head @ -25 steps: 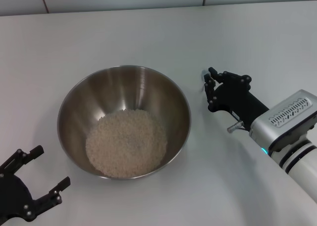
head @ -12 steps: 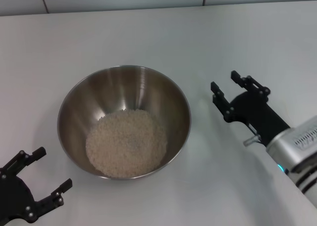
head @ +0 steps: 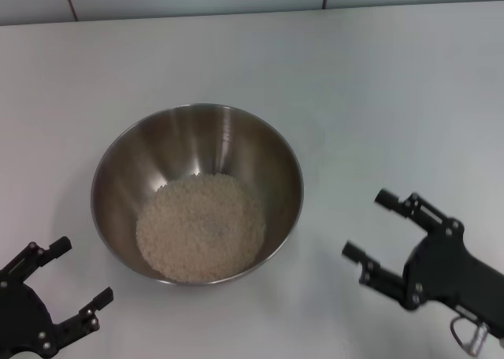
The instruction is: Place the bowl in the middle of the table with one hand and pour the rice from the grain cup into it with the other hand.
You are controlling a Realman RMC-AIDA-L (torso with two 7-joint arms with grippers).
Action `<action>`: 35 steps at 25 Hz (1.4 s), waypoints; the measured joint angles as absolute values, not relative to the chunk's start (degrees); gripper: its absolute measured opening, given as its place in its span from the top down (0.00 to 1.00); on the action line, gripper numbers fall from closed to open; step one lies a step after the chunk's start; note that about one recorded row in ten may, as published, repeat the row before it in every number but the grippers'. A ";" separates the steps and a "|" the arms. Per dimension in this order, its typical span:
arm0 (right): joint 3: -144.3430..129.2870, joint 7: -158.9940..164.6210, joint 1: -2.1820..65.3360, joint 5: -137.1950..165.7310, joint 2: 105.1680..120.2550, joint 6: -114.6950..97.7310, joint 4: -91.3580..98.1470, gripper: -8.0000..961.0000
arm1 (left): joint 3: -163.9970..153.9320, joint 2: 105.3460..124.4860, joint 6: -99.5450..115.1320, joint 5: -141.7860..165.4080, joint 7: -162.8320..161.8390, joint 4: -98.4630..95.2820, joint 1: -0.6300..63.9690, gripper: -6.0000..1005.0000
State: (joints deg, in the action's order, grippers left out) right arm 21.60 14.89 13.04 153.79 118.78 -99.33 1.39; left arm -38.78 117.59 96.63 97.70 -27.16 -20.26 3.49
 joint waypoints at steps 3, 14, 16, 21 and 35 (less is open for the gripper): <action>21.05 16.13 13.61 155.34 119.06 -100.28 3.54 0.25 | -38.80 117.62 96.64 97.91 -27.16 -20.27 3.53 0.14; 20.08 16.71 14.54 156.09 119.25 -97.28 3.41 0.19 | -38.85 117.74 96.92 98.10 -27.16 -20.23 3.51 0.14; 20.19 16.72 14.60 155.99 119.32 -96.48 3.16 0.19 | -38.85 117.78 96.94 98.10 -27.16 -20.21 3.61 0.14; 20.02 16.45 14.74 155.91 119.39 -95.47 2.72 0.19 | -38.84 117.78 96.96 98.12 -27.16 -20.18 3.81 0.14; 20.16 16.20 14.97 155.91 119.44 -94.44 1.81 0.19 | -38.84 117.79 96.99 98.18 -27.16 -20.22 3.64 0.14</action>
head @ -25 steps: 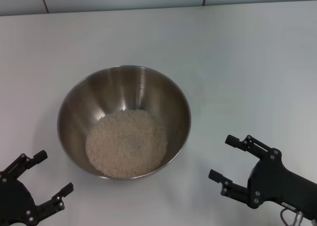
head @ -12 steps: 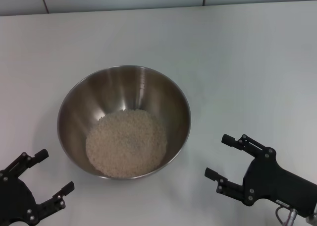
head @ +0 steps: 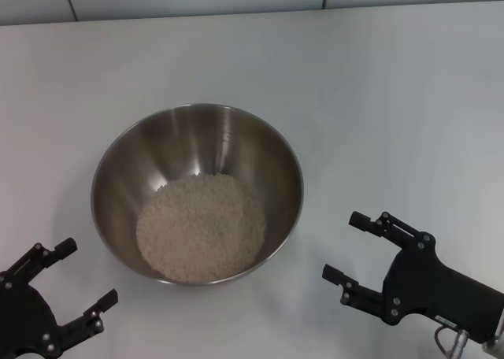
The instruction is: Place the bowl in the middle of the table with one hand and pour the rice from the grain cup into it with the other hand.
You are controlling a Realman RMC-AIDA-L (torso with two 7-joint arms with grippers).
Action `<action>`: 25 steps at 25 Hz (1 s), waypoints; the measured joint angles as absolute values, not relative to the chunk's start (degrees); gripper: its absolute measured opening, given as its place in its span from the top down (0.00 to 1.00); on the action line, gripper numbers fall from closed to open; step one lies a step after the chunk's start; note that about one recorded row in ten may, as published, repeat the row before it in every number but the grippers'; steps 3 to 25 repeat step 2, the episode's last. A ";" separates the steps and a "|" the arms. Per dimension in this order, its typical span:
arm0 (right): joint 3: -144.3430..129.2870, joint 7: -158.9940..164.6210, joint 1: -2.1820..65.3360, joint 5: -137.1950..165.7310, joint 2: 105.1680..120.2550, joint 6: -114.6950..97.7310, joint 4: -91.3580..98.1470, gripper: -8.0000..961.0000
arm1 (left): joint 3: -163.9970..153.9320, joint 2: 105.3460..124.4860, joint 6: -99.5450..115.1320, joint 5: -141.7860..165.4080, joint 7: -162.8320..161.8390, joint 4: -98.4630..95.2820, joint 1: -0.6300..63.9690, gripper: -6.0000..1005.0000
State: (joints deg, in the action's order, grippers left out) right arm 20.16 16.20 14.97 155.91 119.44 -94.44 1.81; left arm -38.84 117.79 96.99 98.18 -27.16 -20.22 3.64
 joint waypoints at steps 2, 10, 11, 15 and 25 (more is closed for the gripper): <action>20.26 16.19 14.98 155.91 119.44 -94.44 1.80 0.19 | -38.84 117.81 96.99 98.18 -27.16 -20.22 3.62 0.14; 20.26 16.19 14.98 155.91 119.44 -94.44 1.80 0.19 | -38.84 117.81 96.99 98.18 -27.16 -20.22 3.62 0.14; 20.26 16.19 14.98 155.91 119.44 -94.44 1.80 0.19 | -38.84 117.81 96.99 98.18 -27.16 -20.22 3.62 0.14; 20.26 16.19 14.98 155.91 119.44 -94.44 1.80 0.19 | -38.84 117.81 96.99 98.18 -27.16 -20.22 3.62 0.14; 20.26 16.19 14.98 155.91 119.44 -94.44 1.80 0.19 | -38.84 117.81 96.99 98.18 -27.16 -20.22 3.62 0.14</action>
